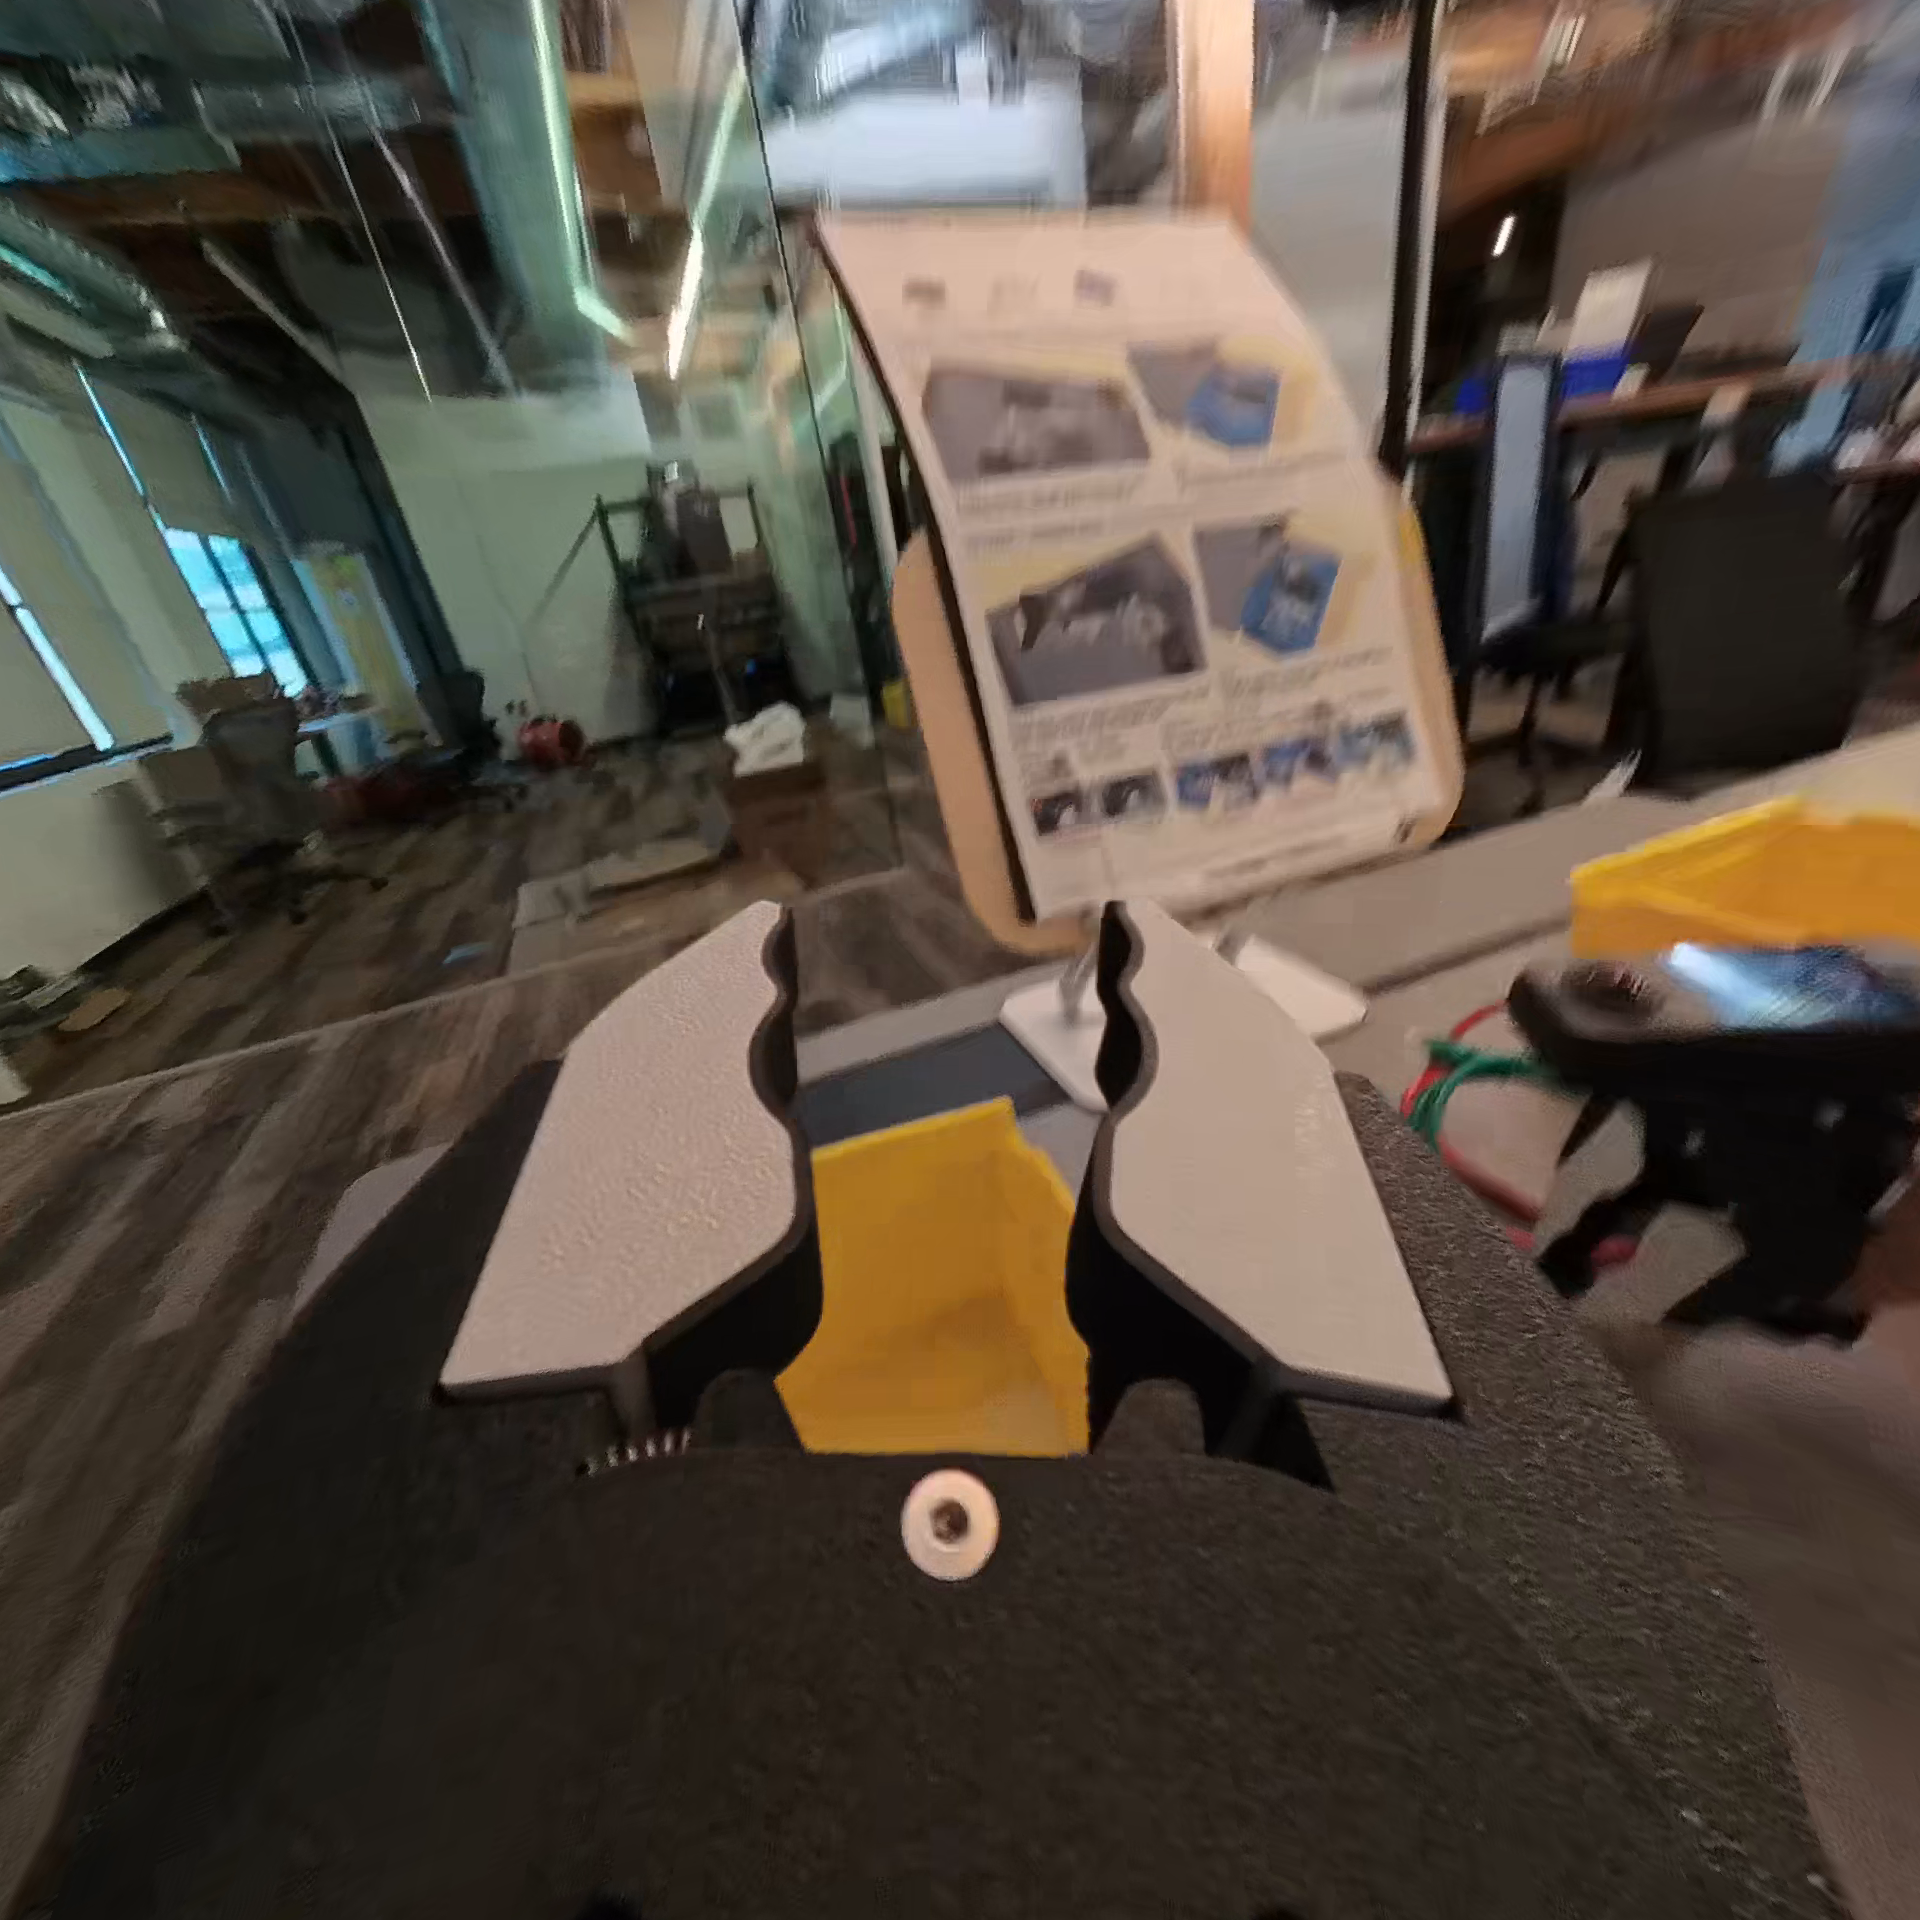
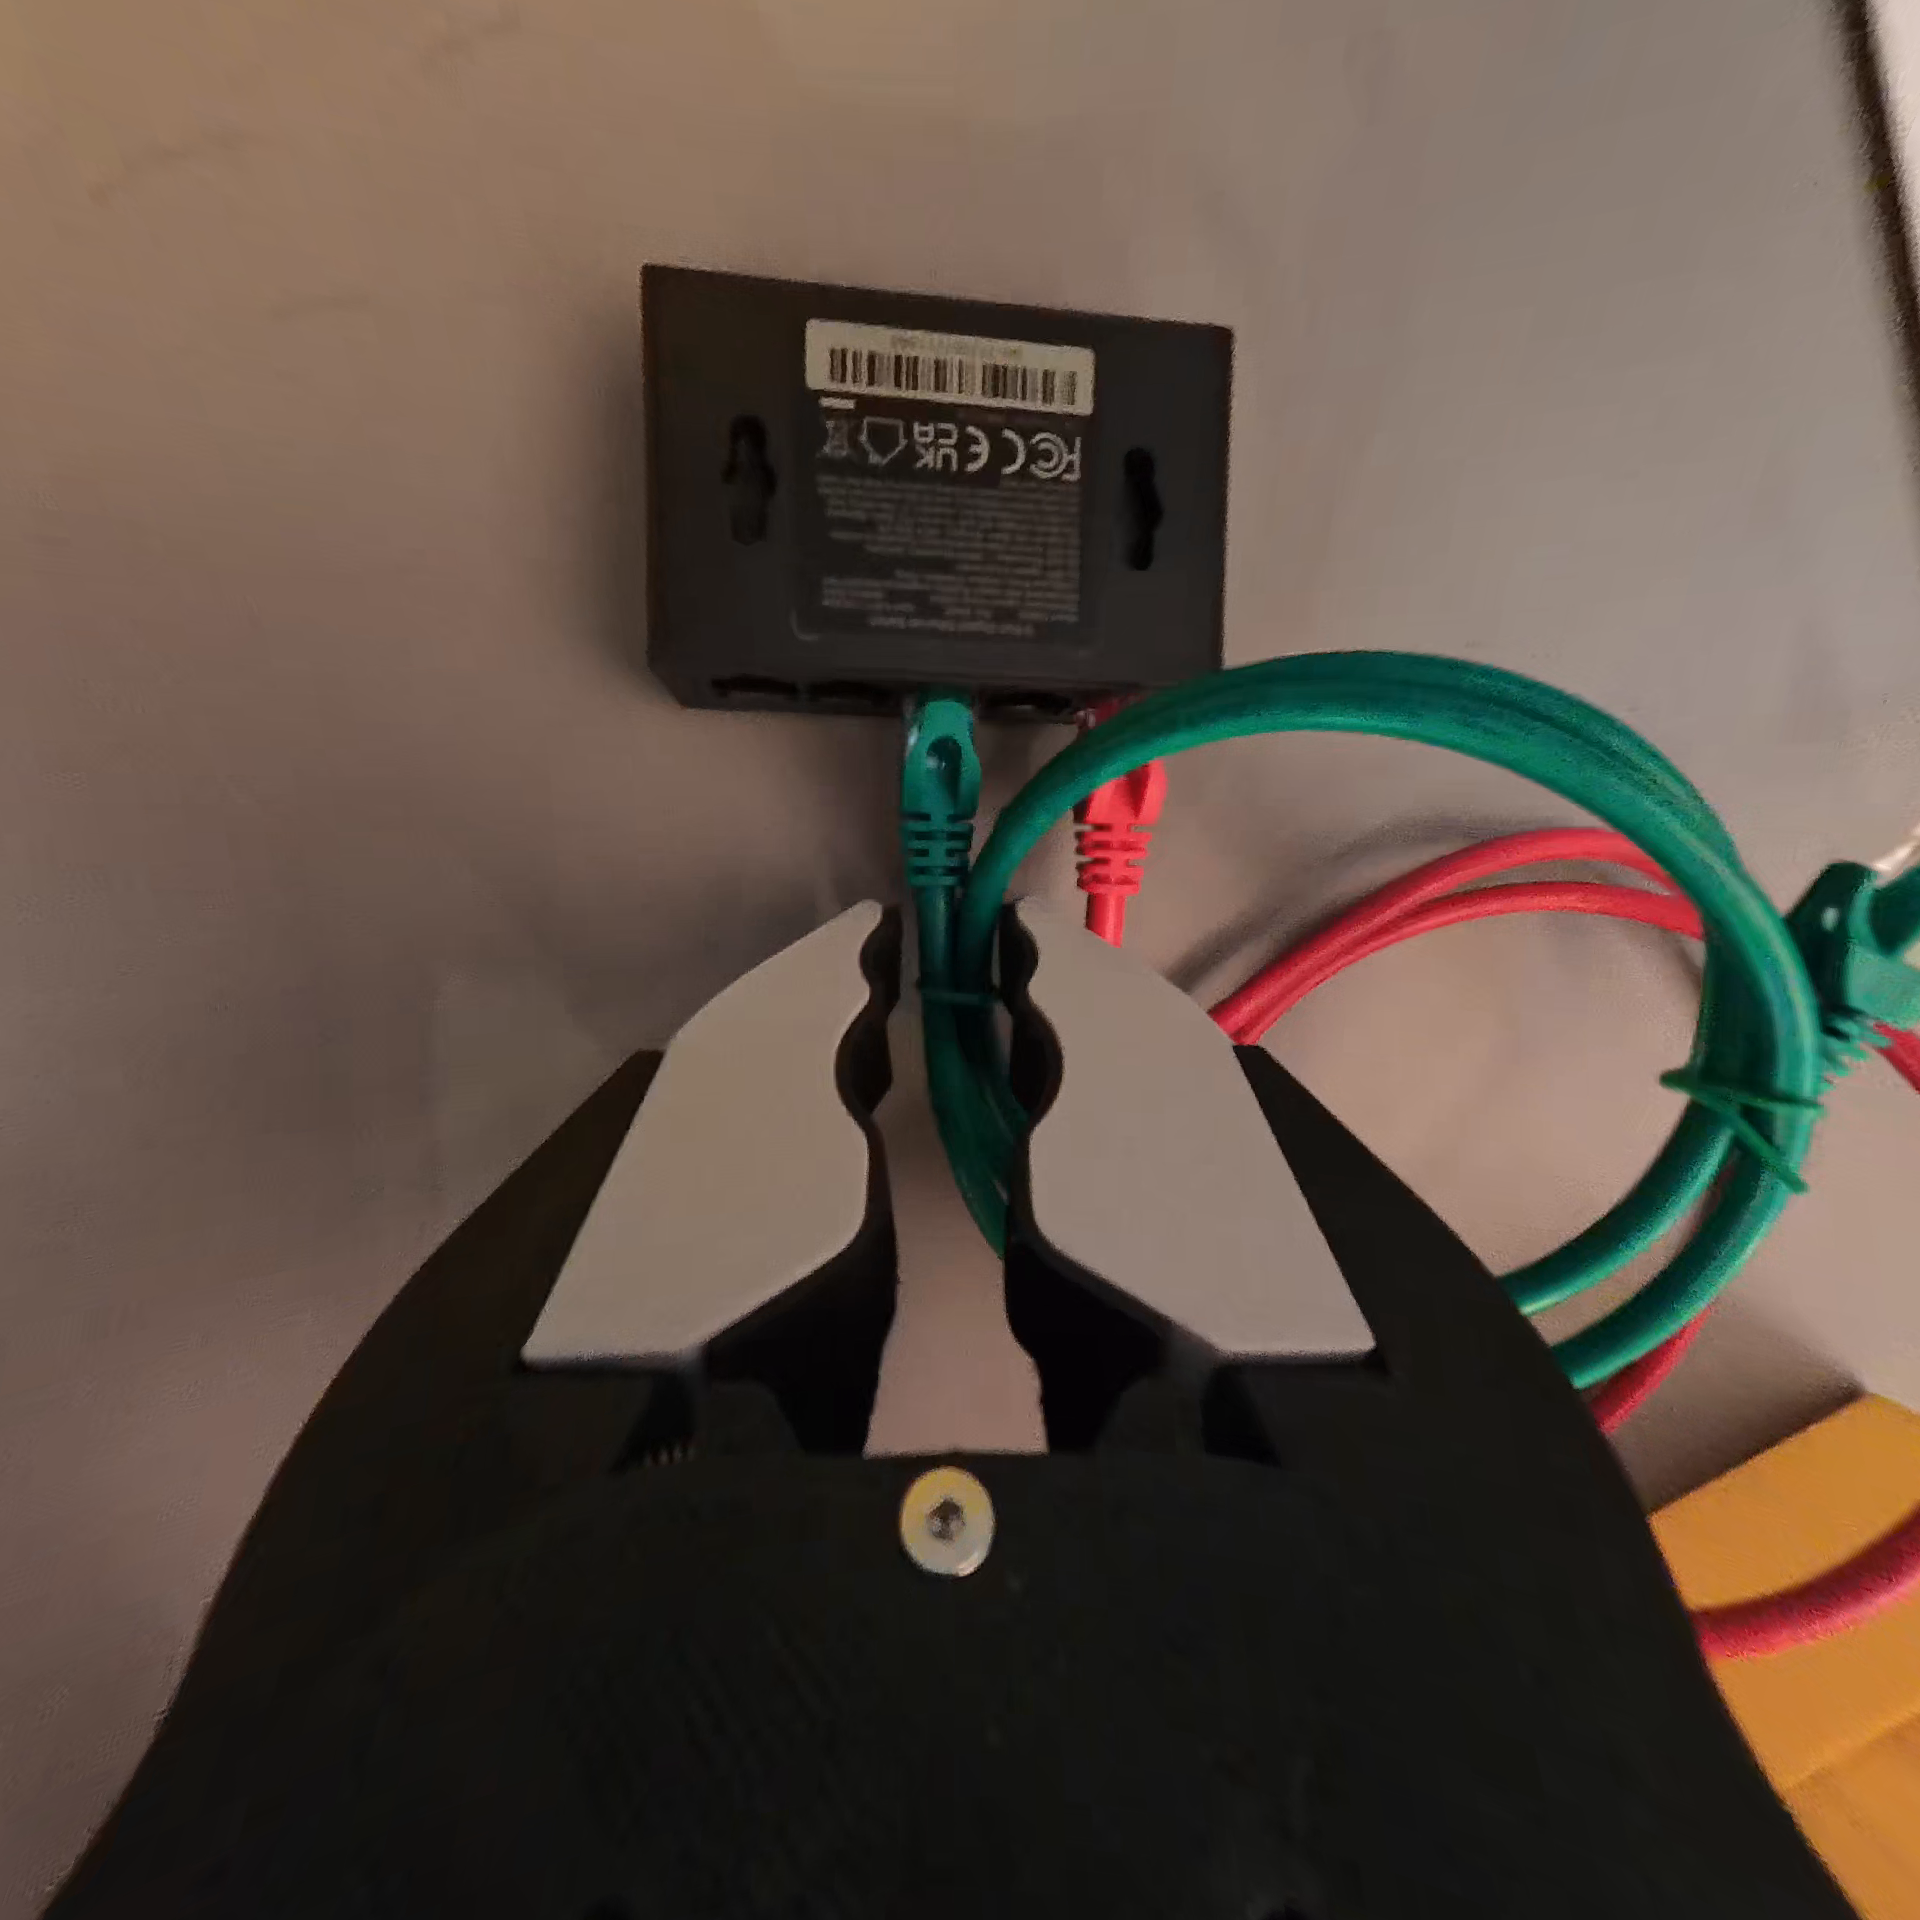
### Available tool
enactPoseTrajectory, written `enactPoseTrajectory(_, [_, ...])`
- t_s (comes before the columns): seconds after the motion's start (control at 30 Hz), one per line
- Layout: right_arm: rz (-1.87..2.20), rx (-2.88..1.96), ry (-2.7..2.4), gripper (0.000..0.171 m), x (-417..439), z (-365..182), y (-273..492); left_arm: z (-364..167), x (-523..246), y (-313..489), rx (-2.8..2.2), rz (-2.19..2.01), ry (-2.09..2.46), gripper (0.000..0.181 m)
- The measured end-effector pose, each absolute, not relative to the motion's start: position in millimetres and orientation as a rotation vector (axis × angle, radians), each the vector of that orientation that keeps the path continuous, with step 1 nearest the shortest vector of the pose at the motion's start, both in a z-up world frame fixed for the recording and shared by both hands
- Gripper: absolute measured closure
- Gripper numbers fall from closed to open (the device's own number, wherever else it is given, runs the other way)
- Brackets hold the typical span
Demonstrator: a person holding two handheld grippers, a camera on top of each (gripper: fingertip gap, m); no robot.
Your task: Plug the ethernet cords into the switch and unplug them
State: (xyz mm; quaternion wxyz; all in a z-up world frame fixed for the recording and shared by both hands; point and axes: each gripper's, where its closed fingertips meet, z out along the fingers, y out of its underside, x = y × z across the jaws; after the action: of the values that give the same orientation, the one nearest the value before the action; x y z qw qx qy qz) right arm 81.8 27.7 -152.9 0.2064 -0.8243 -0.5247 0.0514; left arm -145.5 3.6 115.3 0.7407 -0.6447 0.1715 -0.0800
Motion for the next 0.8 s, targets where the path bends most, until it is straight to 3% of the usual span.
enactPoseTrajectory(0.17, [0.235, -2.384, -1.510, 0.131, 89, -136, 9, 55, -161, -8, -1.803, -0.006, 0.615, 0.126])
enactPoseTrajectory(0.37, [0.254, -2.323, -1.509, 0.131, 104, -82, -8, -21, -146, -46, -2.024, -0.051, 0.782, 0.137])
enactPoseTrajectory(0.5, [0.289, -2.239, -1.457, 0.131, 106, -53, -9, -73, -169, -48, -2.222, 0.191, 0.852, 0.146])
enactPoseTrajectory(0.8, [0.244, -2.208, -1.485, 0.132, 106, -51, -10, -120, -164, -61, -2.493, 0.120, 0.953, 0.153])
